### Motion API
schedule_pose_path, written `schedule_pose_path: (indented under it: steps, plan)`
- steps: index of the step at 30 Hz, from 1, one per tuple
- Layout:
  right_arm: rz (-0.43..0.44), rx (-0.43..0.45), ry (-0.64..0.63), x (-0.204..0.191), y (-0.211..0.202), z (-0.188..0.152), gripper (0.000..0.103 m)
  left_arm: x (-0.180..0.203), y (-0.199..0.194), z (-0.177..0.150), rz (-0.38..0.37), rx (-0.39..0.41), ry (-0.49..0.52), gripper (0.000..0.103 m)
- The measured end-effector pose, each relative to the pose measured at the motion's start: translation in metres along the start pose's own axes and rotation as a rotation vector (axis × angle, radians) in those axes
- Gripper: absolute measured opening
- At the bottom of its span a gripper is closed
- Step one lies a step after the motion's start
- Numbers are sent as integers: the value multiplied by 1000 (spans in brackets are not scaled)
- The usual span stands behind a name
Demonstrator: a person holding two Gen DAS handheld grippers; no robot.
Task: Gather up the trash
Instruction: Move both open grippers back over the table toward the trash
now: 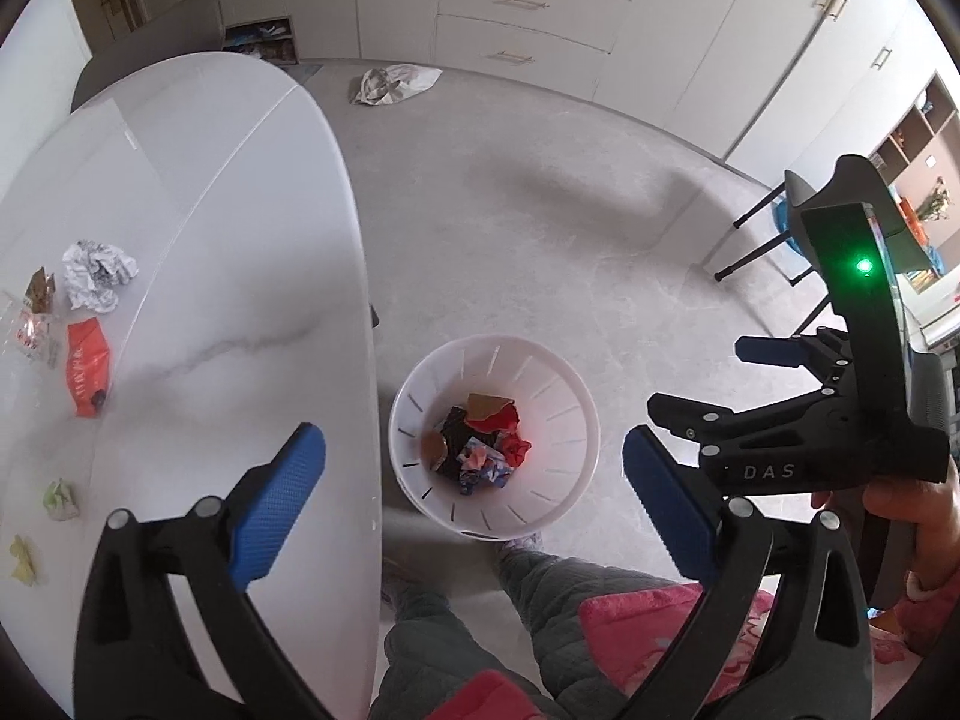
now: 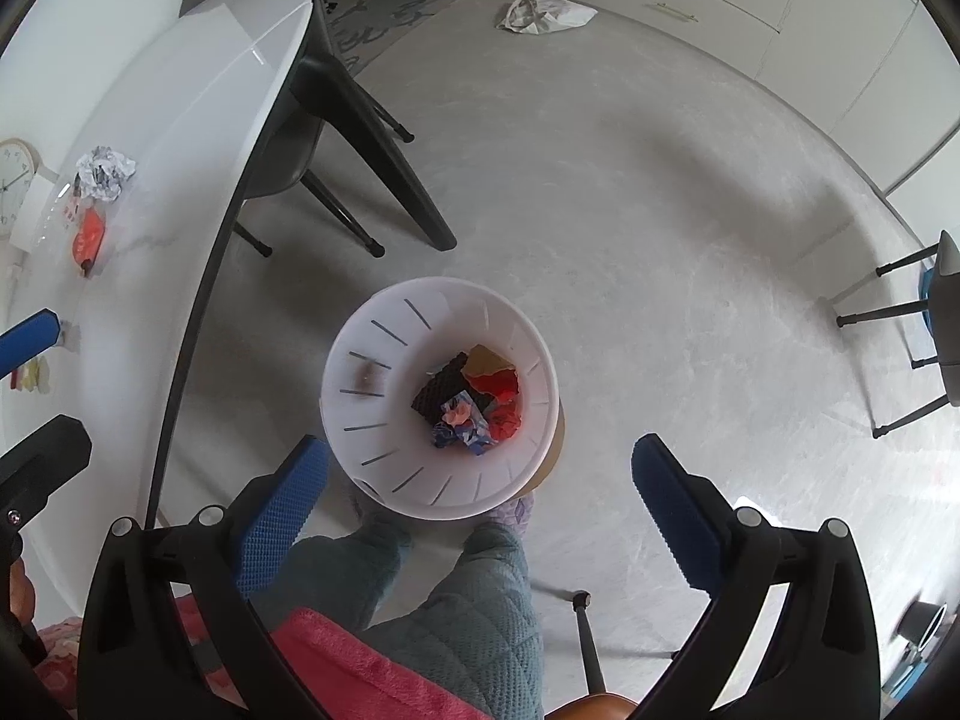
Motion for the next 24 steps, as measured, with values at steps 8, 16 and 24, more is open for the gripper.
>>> schedule_pose_path:
  steps: [8,16,24]
  plan:
    - [0,-6,-14,-7,2,0,100,-15,-4,-4,10,-8,-57,95]
    - [8,-8,-41,-19,4,4,100,-29,-7,-9,26,-13,-100,95]
    - [30,-14,-132,-62,13,20,100,-69,-10,-26,80,-21,-216,95]
Point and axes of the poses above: each gripper's, at about its wrist camera, not at the fingertips, and y roughly the way its jaws point, x to its right, z to its top, the point moved 3 cm from there along y, roughly the way its jaws point, and after that the axes turned 12 degrees about z, right-handed, at the moved point
